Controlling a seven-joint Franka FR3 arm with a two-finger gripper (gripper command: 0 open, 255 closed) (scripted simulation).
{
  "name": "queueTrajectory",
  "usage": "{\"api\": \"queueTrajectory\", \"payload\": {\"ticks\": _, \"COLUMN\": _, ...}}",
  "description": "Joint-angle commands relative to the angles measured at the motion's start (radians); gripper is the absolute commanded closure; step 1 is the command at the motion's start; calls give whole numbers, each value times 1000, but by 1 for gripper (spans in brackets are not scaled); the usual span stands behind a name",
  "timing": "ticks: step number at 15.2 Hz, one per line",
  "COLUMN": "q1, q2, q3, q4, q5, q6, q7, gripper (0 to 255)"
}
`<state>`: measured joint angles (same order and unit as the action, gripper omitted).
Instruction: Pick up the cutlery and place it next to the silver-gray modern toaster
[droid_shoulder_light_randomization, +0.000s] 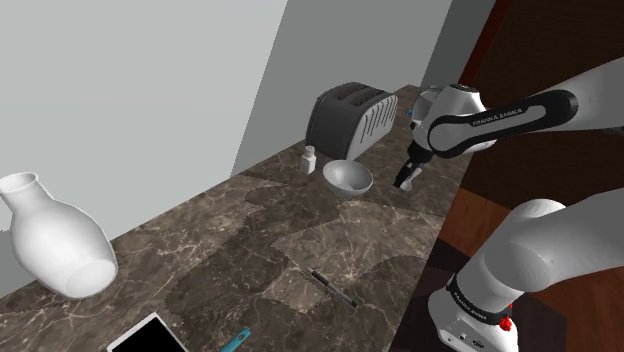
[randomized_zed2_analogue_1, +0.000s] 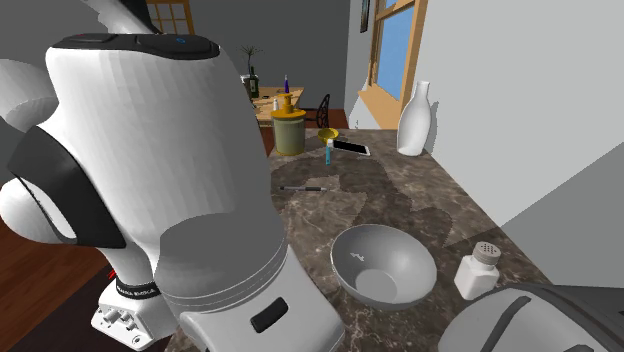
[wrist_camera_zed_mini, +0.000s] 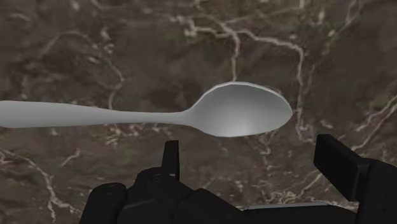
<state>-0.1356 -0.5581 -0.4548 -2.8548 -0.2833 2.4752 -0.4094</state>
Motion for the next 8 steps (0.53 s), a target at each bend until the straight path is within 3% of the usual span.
{"api": "queueTrajectory", "payload": {"ticks": 1, "q1": -6, "q2": -39, "q3": 12, "q4": 11, "q5": 1, "q6": -50, "q7": 2, "gripper": 0}}
{"api": "queueTrajectory", "payload": {"ticks": 4, "q1": -16, "q2": -132, "q3": 42, "q4": 51, "q5": 9, "q6": -183, "q7": 5, "gripper": 0}}
{"api": "queueTrajectory", "payload": {"ticks": 8, "q1": -17, "q2": -132, "q3": 42, "q4": 51, "q5": 10, "q6": -183, "q7": 4, "gripper": 0}}
